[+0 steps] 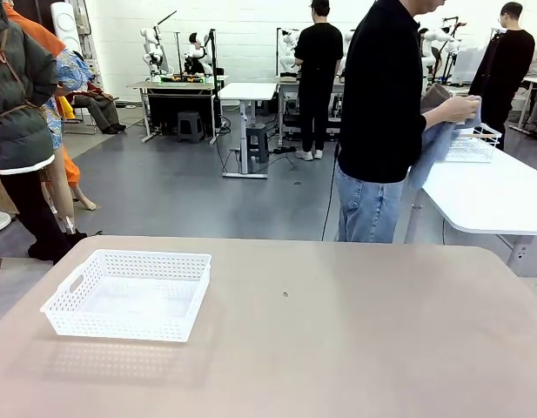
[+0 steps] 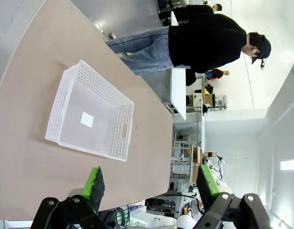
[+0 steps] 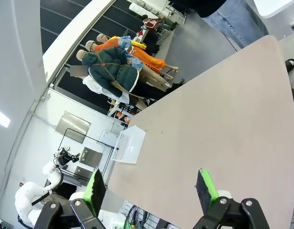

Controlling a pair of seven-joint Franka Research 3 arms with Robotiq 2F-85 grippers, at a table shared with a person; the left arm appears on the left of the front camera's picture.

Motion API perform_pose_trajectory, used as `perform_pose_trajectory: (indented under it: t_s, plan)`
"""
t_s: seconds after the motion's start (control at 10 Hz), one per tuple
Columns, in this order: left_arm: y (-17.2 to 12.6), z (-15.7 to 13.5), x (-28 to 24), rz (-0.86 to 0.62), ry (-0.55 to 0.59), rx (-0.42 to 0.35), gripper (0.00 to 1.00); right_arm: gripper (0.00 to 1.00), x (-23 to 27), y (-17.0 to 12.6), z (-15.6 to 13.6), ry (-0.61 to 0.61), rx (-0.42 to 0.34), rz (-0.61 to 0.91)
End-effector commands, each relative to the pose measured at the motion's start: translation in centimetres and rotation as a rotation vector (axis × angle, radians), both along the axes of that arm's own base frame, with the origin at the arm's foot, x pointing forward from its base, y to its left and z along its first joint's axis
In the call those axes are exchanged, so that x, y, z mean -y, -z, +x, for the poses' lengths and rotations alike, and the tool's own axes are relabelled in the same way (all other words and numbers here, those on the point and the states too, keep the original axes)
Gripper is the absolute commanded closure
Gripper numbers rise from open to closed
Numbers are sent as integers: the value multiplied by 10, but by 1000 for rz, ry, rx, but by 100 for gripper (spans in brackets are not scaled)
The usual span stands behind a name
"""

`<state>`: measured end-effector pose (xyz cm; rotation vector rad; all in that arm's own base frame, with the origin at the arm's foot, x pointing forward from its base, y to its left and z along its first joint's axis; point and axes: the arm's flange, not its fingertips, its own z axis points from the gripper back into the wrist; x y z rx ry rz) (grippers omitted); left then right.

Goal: Clean and organize the cups into the basket.
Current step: Pick up the Organizing basket and move it to the center of the table, then pick up the Reusable plastic cup from the right side of the table and place it inside the Organizing basket.

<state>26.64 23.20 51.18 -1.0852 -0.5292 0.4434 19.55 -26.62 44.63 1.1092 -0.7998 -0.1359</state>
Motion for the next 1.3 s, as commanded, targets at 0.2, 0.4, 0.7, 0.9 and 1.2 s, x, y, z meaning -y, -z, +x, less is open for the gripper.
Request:
perform_pose_trajectory:
  t_s: [0.2, 0.4, 0.7, 0.9, 1.2]
  plan:
    - [0, 2, -1, 4, 12, 13, 0, 0, 1, -1, 0, -13, 5, -1]
    - [0, 2, -1, 4, 12, 13, 0, 0, 1, -1, 0, -13, 5, -1]
    - [0, 2, -1, 4, 12, 13, 0, 0, 1, -1, 0, -13, 5, -1]
    - [0, 2, -1, 4, 12, 13, 0, 0, 1, -1, 0, -13, 5, -1]
    - [0, 2, -1, 4, 12, 13, 0, 0, 1, -1, 0, -13, 5, -1]
